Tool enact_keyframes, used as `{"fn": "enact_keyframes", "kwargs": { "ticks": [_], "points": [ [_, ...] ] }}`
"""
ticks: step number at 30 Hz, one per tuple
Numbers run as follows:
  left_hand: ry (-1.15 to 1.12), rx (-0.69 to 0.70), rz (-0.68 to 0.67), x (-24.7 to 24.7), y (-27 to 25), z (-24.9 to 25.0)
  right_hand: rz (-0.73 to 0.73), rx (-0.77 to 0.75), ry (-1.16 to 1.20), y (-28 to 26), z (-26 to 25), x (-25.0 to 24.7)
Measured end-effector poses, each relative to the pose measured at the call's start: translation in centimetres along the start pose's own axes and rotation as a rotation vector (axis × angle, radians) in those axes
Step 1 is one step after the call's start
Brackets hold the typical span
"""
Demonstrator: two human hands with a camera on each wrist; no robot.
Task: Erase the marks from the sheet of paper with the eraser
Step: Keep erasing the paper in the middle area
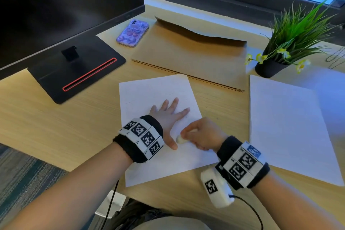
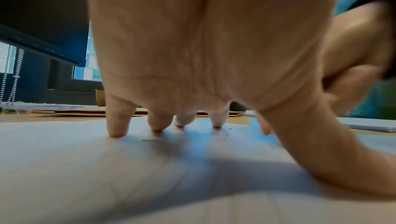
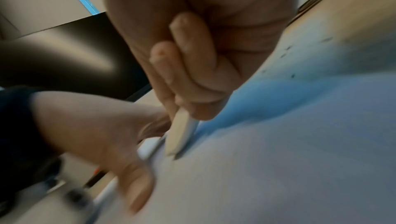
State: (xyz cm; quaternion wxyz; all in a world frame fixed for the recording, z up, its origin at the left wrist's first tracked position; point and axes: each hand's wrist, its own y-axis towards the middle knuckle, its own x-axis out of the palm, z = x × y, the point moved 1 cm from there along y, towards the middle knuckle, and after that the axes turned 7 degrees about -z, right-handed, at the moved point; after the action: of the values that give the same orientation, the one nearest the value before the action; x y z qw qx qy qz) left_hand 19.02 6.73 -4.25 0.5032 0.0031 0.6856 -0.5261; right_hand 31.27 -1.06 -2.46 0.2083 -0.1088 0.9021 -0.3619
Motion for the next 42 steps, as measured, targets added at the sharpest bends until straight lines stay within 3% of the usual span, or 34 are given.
{"fn": "enact_keyframes", "kwargs": {
  "ticks": [6, 11, 16, 18, 21, 22, 27, 32, 37, 42],
  "points": [
    [-0.023, -0.002, 0.0, 0.0, -0.1, 0.0, 0.262, -0.023, 0.13, 1.4, -0.4, -2.7],
    [0.003, -0.008, -0.007, -0.1, 0.0, 0.0, 0.017, 0.019, 0.032, -0.3, 0.7, 0.1],
    [-0.049, -0.017, -0.006, -0.1, -0.2, 0.1, 0.287, -0.009, 0.238, 0.9, 0.5, -2.3],
    [-0.072, -0.027, -0.002, 0.0, -0.2, 0.1, 0.239, -0.004, 0.164, 0.4, 0.5, -1.3],
    [-0.065, -0.029, 0.004, 0.0, -0.2, 0.0, 0.028, 0.02, 0.113, -0.7, 0.7, 0.8],
    [-0.063, -0.03, 0.007, 0.1, -0.2, 0.0, 0.028, 0.018, 0.128, -0.6, 0.8, 0.5],
    [-0.09, -0.026, 0.004, 0.0, -0.3, 0.1, 0.314, -0.002, 0.246, 0.8, 0.7, -2.5],
    [-0.068, -0.026, -0.001, 0.1, -0.2, 0.0, 0.105, 0.01, 0.141, -0.7, 1.2, 0.8],
    [-0.071, -0.032, 0.0, -0.1, -0.3, 0.2, 0.356, 0.011, 0.262, 0.3, 1.7, -2.6],
    [-0.057, -0.026, -0.011, -0.1, -0.3, 0.0, 0.165, 0.017, 0.189, -0.7, 1.7, 0.8]
  ]
}}
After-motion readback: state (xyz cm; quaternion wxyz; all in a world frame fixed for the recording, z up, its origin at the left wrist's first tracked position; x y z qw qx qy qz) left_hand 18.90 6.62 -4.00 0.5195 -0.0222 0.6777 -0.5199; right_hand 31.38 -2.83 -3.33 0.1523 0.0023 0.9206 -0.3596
